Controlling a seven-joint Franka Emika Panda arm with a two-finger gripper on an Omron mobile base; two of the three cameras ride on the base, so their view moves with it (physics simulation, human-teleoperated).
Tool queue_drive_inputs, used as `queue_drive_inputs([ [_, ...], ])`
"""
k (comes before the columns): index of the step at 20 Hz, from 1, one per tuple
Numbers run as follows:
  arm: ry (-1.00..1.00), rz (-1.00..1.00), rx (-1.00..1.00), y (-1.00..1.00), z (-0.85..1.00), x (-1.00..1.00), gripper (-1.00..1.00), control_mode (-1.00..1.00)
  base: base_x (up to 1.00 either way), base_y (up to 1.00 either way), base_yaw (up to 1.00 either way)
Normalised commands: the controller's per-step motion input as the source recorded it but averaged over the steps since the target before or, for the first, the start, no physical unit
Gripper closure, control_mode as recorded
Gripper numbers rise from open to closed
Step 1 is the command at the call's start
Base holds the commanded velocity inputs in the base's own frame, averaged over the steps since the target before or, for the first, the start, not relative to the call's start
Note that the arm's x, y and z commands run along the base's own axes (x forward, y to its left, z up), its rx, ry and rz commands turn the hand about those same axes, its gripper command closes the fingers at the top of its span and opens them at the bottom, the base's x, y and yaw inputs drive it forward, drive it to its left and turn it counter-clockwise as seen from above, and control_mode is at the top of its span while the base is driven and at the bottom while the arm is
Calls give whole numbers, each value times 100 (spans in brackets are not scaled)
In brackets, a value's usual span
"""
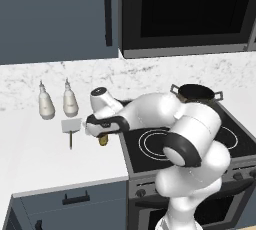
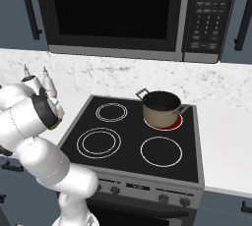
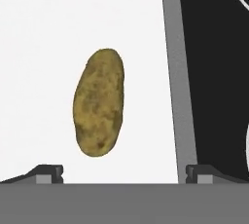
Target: Put the avocado and potato in the pot. Retrieve the spatula and lightly stir the vegetables in the pot.
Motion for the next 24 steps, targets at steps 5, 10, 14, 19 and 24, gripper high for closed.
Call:
queue_drive_inputs([
  [5,1,0,0,2,-35,44,-100,-100,0,0,0],
  [10,0,0,0,5,-40,34,-100,-100,0,0,0],
  [14,1,0,0,21,-40,24,-100,-100,0,0,0],
  [19,2,-2,0,20,-27,-3,100,-100,0,0,0],
  [24,-3,-7,0,-5,5,-16,100,-100,0,0,0],
])
